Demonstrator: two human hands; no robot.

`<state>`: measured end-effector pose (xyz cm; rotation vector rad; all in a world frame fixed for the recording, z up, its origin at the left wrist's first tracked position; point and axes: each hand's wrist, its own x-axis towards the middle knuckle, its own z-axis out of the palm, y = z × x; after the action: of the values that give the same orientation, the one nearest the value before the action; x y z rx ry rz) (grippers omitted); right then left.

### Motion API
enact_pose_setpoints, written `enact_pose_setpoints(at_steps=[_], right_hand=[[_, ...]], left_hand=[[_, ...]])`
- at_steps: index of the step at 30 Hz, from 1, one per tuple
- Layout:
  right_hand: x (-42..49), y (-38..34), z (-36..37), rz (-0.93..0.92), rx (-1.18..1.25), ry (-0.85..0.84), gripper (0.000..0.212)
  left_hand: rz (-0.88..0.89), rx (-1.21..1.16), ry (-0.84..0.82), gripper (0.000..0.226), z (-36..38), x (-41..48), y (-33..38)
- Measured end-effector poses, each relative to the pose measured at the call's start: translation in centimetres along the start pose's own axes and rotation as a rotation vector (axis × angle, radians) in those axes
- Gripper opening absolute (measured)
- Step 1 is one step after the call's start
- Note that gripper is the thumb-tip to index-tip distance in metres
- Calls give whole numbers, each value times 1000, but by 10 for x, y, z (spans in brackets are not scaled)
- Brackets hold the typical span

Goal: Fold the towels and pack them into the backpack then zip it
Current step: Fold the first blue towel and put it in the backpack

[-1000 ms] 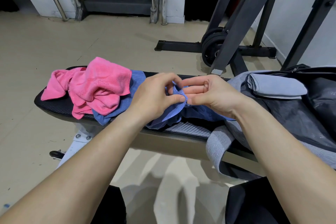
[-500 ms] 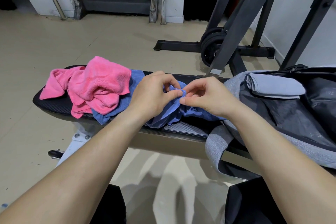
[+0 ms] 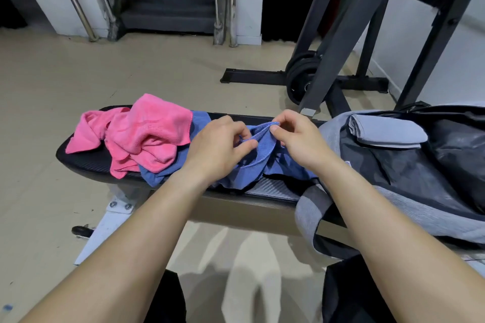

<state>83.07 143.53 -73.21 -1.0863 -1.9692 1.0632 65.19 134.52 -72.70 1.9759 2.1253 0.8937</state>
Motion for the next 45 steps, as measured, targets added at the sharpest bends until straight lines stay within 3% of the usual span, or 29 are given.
enact_pose_setpoints(at_steps=[8,14,20,27,32,40,45], right_hand=[[11,-62,-26,-142,-225,-7,13],[27,-123,-67,-218,-359,116,10],[40,-150,-96,-181,-354,312,9],[35,-157,-110,-186,-364,326,9],[37,-162,-111,-146,-323,385,9],[40,-150,-114,-130,-301,399,9],[39,-128,-124,-62,-283,410,10]], left_hand=[[7,150,-65,26,-3,-18,9],[110,197,-59,25,-19,-39,22],[146,312,-110,31,-40,-53,29],[187,212,-178,19,-64,-65,21],[299,290,-237,17,-51,-76,35],[72,219,-184,20,-55,-63,21],[-115,89,-20,20,-80,-51,-2]])
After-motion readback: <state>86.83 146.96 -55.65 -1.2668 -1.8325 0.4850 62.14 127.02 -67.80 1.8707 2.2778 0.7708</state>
